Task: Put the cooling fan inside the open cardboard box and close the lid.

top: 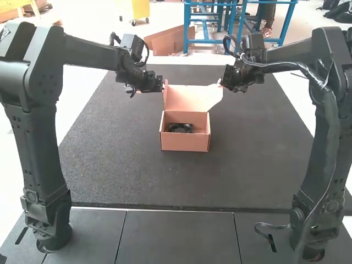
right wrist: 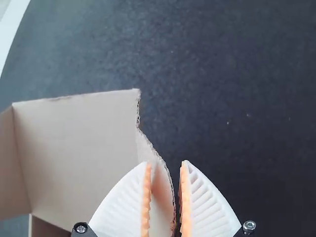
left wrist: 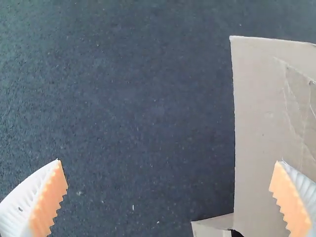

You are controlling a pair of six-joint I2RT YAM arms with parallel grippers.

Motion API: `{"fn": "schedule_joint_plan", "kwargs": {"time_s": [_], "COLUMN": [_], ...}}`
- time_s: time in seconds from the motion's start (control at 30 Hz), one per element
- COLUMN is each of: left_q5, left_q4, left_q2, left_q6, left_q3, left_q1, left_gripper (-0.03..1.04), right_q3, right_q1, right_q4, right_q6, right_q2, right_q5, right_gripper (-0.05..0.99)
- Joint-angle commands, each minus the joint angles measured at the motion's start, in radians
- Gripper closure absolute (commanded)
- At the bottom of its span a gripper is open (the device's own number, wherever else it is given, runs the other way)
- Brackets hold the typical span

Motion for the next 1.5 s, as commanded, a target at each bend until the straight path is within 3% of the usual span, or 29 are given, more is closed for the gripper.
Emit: {"fn": "schedule_joint_plan", "kwargs": {"time_s": [0.0,0.27,1.1,1.47], "left_q5": [0.01,0.01,0.011,0.057], "left_q4": [-0.006,-0.005,-0.065,-0.111], "left_q2": [-0.011,-0.022,-0.088,-0.091], "left_q6": [0.003,0.005,0.0,-0.006], "left_q3": [0.036,0.036,0.025,0.016], "left_q1": [-0.002,-0.005,-0.005,-0.019], "left_gripper": [0.04,0.04,0.04,0.04], "right_q3": [0.046,0.075,0.044,-0.074], "right_q1": [0.0,0.0,0.127,0.136], "right_q4": [0.001,-0.051,-0.144,-0.147], "right_q6": [0.017,0.026,-0.012,-0.032], "right_q2": [-0.002,-0.005,-0.054,-0.136], "right_q5": [-0.025,-0.039,-0.058,-0.052], "right_gripper": [0.84,0.95,0.95,0.95]}}
